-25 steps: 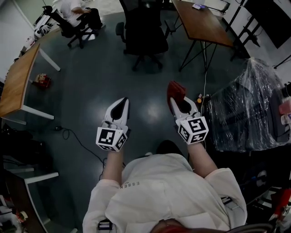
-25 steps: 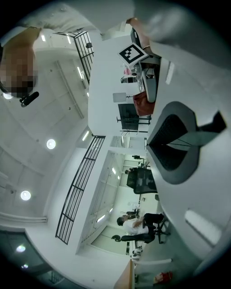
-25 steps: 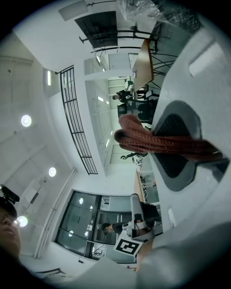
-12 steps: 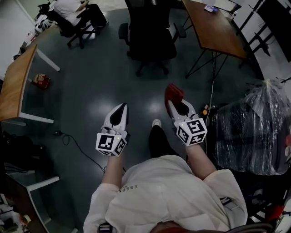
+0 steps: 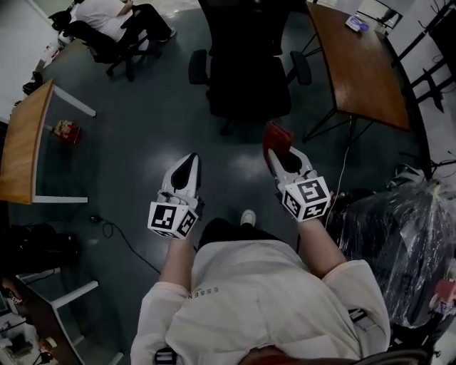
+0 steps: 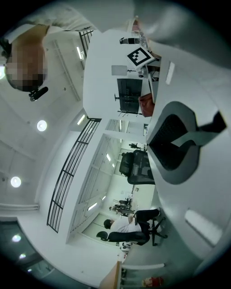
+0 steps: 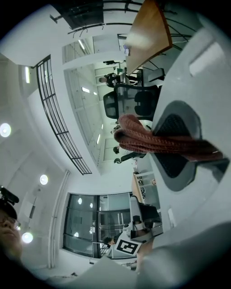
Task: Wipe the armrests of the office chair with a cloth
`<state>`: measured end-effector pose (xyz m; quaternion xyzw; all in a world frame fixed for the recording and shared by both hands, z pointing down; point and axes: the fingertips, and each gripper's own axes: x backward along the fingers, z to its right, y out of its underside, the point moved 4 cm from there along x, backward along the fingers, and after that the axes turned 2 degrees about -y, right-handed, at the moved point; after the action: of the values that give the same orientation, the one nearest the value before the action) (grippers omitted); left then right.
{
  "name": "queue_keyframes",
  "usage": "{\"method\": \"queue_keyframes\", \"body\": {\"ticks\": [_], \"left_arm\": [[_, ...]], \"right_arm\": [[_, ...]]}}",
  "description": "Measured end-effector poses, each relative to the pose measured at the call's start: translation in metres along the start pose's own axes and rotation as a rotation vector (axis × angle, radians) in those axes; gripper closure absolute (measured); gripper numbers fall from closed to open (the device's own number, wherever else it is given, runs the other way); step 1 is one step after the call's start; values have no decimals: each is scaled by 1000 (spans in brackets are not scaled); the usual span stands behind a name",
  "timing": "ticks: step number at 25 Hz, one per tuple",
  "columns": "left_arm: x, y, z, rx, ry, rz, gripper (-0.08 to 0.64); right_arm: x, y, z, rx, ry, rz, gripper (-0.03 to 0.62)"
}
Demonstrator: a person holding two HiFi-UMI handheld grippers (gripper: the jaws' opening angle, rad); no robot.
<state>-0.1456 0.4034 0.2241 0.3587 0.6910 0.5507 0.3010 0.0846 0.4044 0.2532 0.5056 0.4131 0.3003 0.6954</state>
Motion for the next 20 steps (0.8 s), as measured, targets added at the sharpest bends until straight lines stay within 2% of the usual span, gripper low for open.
{"method": "queue_keyframes", "body": {"ticks": [5,9,13,16,20], "left_arm": [[-62,3,-52,29,-33,-12,546],[-116,0,-105,49,-31,3,546],[-189,-15,-173,34,-5,18,547],[-237,-25,-223,60,13,20,546],[-293,-17,-276,92,43,-31,546]], "right_arm": [[-69,-15,39,9,-6,-23,543],[-133,-25,66,-12,1,-41,543],[-215,-46,82,3,-1,-65,543],[-284,-62,95,3,2,-90,543],[-363,-67,115,-4,22,-145,543]]}}
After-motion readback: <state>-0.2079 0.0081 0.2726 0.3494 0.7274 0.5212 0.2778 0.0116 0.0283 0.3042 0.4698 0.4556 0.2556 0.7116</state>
